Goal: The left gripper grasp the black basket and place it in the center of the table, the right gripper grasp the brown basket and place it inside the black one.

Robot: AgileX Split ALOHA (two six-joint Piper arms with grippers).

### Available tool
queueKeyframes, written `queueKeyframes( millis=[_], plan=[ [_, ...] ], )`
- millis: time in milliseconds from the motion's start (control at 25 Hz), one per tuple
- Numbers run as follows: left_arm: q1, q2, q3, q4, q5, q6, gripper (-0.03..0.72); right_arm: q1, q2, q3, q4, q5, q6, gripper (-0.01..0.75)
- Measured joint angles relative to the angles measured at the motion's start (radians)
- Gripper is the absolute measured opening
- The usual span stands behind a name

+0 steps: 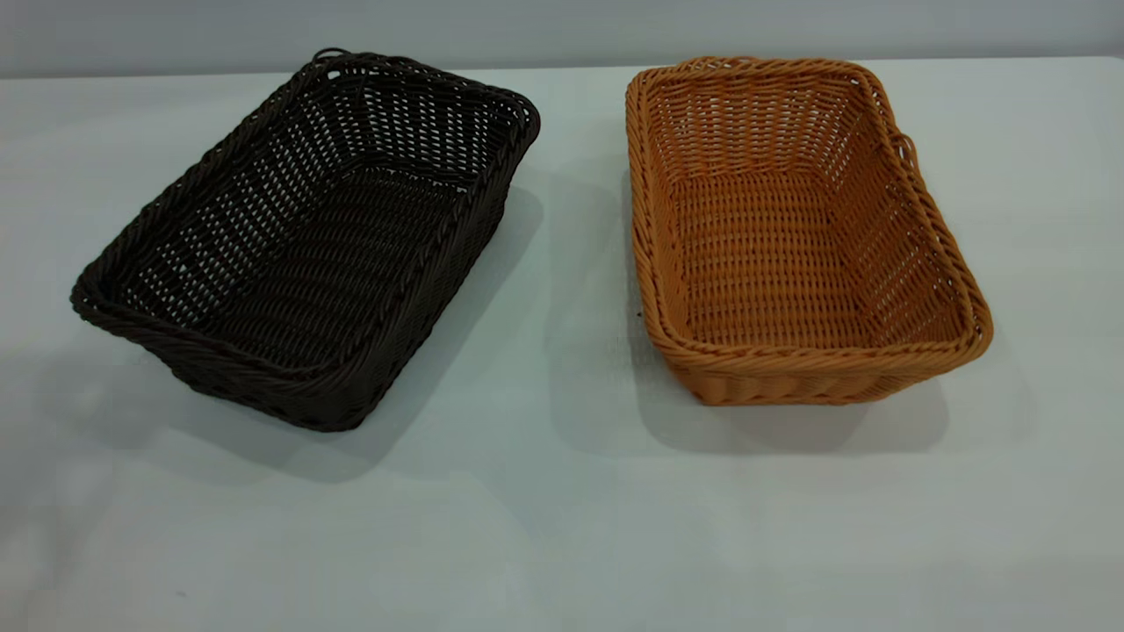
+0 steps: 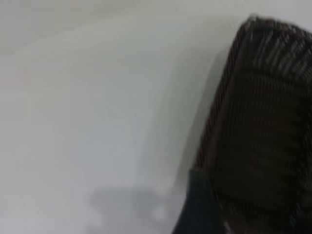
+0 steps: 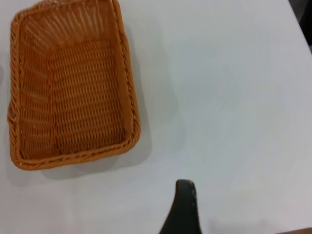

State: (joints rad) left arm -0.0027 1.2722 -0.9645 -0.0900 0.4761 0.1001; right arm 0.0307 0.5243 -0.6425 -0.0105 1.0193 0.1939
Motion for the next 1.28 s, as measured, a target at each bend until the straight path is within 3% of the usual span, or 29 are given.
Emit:
queueKeyframes(
  millis=[440, 640, 1000, 1160, 1280],
  plan=[
    [-0.038, 0.525, -0.26, -0.024, -0.087, 0.217, 0.505, 0.0, 0.227, 0.0, 0.036, -0.121, 0.006, 0.573],
    [-0.08, 0.701, -0.313, -0.028, -0.103, 0.244, 0.505, 0.0, 0.332, 0.0, 0.074, -0.151, 0.006, 0.573],
    [-0.083, 0.932, -0.384, -0.032, -0.197, 0.267, 0.502, 0.0, 0.533, 0.0, 0.142, -0.224, 0.006, 0.573],
    [-0.102, 1.016, -0.436, -0.035, -0.203, 0.267, 0.468, 0.0, 0.616, 0.0, 0.183, -0.262, -0.016, 0.573],
    [-0.123, 1.062, -0.456, -0.035, -0.208, 0.268, 0.396, 0.0, 0.667, -0.001, 0.211, -0.28, -0.021, 0.573]
  ],
)
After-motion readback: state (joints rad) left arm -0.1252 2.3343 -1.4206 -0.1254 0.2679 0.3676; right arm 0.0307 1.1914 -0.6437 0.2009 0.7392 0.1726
